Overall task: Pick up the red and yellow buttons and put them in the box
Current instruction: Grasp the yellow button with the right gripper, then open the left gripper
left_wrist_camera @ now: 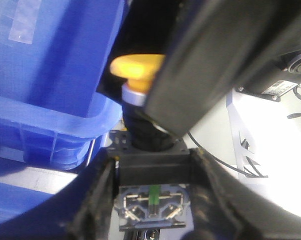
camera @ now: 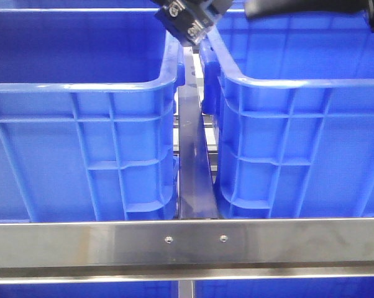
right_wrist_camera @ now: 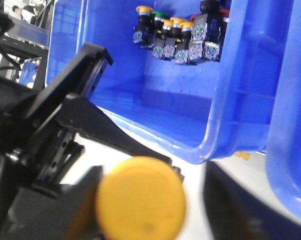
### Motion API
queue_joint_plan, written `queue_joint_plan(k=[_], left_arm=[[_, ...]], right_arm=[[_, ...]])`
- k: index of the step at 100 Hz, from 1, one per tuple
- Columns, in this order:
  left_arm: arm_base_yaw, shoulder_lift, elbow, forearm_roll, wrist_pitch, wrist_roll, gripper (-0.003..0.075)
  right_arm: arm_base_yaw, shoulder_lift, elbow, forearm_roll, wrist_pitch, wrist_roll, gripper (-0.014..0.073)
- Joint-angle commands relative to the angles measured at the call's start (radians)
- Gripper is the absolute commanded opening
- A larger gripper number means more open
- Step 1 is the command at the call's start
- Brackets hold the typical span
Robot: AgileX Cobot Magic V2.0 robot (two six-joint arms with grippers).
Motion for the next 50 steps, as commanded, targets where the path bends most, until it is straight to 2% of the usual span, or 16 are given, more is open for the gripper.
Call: queue_joint_plan(k=[1, 11, 18, 25, 32, 44, 50], left_arm=[[-0.008, -0.043, -0.032, -0.069, -0.011, 0.0, -0.0013], [-0.008, -0.043, -0.032, -0.071, -0.015, 0.0, -0.0011], [-0.008, -0.043, -0.032, -0.071, -0.013, 0.0, 0.0005], [-0.008, -0.043, -0.032, -0.071, -0.004, 0.0, 0.0065], [-0.008, -0.043, -0.032, -0.071, 0.008, 0.0, 0.018], [-0.008, -0.043, -0.032, -0.071, 0.022, 0.0, 0.0474], [-0.008, -0.043, -0.032, -0.071, 0.02, 0.0, 0.058]], right_arm=[[0.0, -0.017, -0.034, 0.061, -0.003, -0.016, 0.0241], [0.0, -0.017, -0.034, 0.061, 0.003, -0.016, 0.0132], [0.0, -0.017, -0.034, 0.061, 0.003, -0.016, 0.0122], [0.0, -0.017, -0.034, 0.061, 0.003, -0.016, 0.0122], [0.0, -0.017, -0.034, 0.061, 0.003, -0.016, 0.0122], [0.0, -0.017, -0.034, 0.061, 0.003, -0.016, 0.0122], [0.0, -0.017, -0.034, 0.061, 0.003, -0.016, 0.0122]])
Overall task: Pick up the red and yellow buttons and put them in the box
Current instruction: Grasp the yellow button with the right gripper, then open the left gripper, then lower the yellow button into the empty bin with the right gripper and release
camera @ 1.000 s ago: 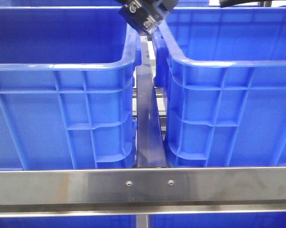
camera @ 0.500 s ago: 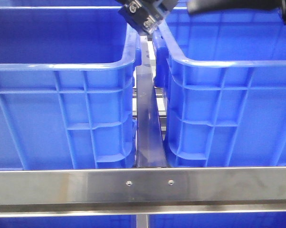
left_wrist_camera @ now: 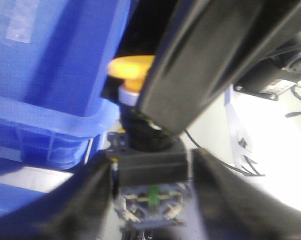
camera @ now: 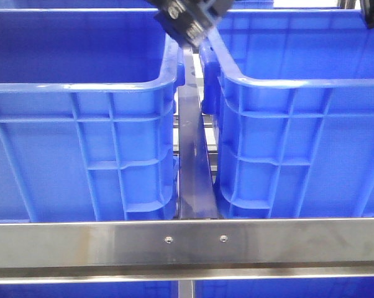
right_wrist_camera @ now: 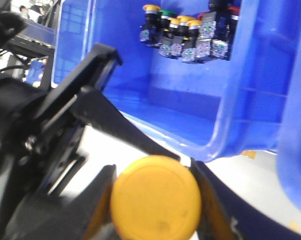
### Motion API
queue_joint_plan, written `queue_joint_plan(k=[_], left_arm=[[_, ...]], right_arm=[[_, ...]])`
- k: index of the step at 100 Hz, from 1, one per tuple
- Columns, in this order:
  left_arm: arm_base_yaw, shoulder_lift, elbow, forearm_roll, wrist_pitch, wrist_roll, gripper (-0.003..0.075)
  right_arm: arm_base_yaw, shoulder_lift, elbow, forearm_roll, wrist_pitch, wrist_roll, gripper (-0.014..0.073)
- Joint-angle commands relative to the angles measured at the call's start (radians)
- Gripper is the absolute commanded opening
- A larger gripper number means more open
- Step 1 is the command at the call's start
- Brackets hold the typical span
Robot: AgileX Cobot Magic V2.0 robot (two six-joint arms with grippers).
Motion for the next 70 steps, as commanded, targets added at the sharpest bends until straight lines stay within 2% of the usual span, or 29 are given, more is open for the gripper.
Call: queue_joint_plan(k=[1, 8, 28, 48, 60, 70], left_arm=[[-0.008, -0.043, -0.032, -0.069, -0.001, -0.002, 0.0601], [-0.008, -0.043, -0.032, -0.069, -0.001, -0.011, 0.0656], [-0.008, -0.043, -0.032, -0.069, 0.034, -0.013, 0.0652], [0.006, -0.044, -0.032, -0.069, 0.037, -0.013, 0.0652], [0.027, -0.044, -0.032, -0.069, 0.037, -0.017, 0.0652], [0.033, -0.044, -0.032, -0.069, 0.041, -0.019, 0.0652]], right_arm=[[-0.002, -0.017, -0.033, 0.05, -0.005, -0.015, 0.0122], [-0.002, -0.018, -0.033, 0.05, -0.005, -0.015, 0.0122], [-0.05, -0.023, -0.033, 0.05, 0.008, -0.031, 0.0122], [-0.239, -0.023, -0.042, 0.035, 0.128, -0.062, 0.0122], [-0.371, -0.023, -0.098, -0.031, 0.195, -0.082, 0.0122], [-0.448, -0.016, -0.171, -0.151, 0.163, -0.097, 0.0122]])
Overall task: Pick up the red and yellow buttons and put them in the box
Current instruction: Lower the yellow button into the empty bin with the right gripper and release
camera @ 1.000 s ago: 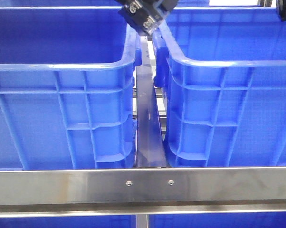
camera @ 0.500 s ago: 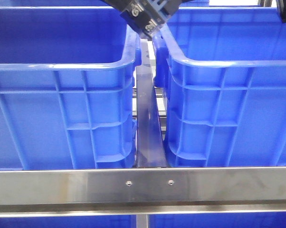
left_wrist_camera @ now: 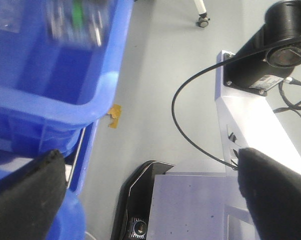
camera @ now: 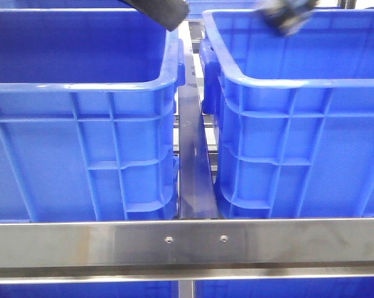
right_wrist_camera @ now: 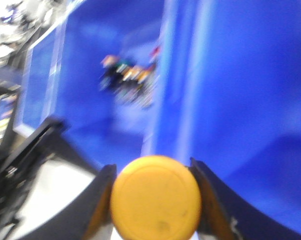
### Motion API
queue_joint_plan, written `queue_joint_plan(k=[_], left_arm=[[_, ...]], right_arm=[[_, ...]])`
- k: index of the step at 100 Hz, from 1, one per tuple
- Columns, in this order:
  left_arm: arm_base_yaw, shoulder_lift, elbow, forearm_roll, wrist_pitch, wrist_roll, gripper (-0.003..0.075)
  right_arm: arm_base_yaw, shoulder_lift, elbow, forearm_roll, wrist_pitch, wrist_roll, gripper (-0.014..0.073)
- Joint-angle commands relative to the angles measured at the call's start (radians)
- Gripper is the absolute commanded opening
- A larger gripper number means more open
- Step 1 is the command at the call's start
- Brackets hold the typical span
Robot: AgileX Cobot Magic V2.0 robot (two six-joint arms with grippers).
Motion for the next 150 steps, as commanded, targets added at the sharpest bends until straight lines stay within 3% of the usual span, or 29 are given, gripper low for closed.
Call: queue_joint_plan(k=[1, 21, 46, 61, 79, 122, 150], left_arm=[[0.006, -0.042, -0.031, -0.065, 0.002, -0.013, 0.0652], [0.006, -0.042, -0.031, -0.065, 0.002, -0.031, 0.0652], [0.006, -0.042, -0.031, -0.065, 0.004, -0.033, 0.0652], [0.006, -0.042, -0.031, -0.065, 0.002, -0.033, 0.0652], [0.006, -0.042, -0.031, -0.065, 0.0, -0.033, 0.0652], [0.006, -0.042, -0.031, -0.065, 0.0, -0.033, 0.0652], [0.006, -0.042, -0.031, -0.065, 0.0, -0.039, 0.0652]], right_arm=[[-0.065, -0.015, -0.094, -0.041, -0.008, -0.029, 0.0122], [-0.066, 0.064, -0.2, -0.228, -0.184, -0.034, 0.0122], [0.007, 0.227, -0.224, -0.231, -0.549, -0.221, 0.0122], [0.08, 0.319, -0.225, -0.231, -0.678, -0.309, 0.0122], [0.131, 0.419, -0.226, -0.231, -0.817, -0.325, 0.0122], [0.135, 0.647, -0.432, -0.152, -0.76, -0.325, 0.0122], [0.135, 0.696, -0.445, -0.152, -0.763, -0.327, 0.0122]])
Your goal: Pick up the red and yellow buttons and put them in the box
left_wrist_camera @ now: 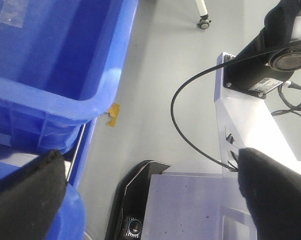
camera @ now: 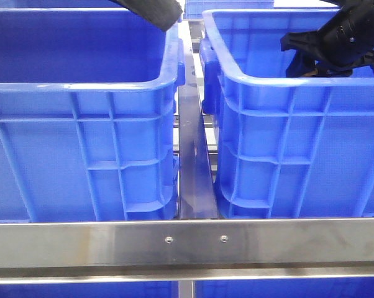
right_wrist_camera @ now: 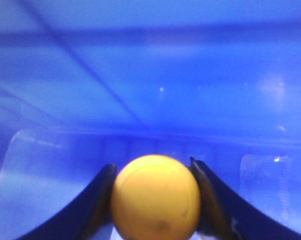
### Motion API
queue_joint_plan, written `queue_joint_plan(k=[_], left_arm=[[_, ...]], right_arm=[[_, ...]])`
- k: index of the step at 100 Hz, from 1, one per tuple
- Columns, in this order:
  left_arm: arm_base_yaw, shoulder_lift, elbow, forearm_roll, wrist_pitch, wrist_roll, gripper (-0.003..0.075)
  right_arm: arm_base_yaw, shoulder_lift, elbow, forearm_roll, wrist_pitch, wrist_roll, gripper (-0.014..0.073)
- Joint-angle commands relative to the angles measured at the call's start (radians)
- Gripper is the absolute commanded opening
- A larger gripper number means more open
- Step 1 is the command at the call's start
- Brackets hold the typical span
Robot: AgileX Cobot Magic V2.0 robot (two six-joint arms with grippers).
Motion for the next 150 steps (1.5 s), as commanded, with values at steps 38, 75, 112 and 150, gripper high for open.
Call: queue_joint_plan(k=[38, 75, 112, 150], left_arm=[[0.0, -0.041, -0.031, -0.065, -0.003, -0.011, 0.0652], [0.0, -0.041, -0.031, -0.065, -0.005, -0.011, 0.0652], [0.0, -0.041, -0.031, -0.065, -0.007, -0.013, 0.0652], [0.0, -0.041, -0.031, -0.061, -0.007, -0.064, 0.0652]], right_arm=[[0.0, -0.049, -0.034, 0.015, -0.025, -0.013, 0.0642], [0.0, -0.203, 0.068, 0.015, -0.009, -0.013, 0.064], [0.0, -0.511, 0.262, 0.015, 0.178, -0.013, 0.0009], [0.002, -0.841, 0.485, 0.015, 0.236, -0.013, -0.0057]])
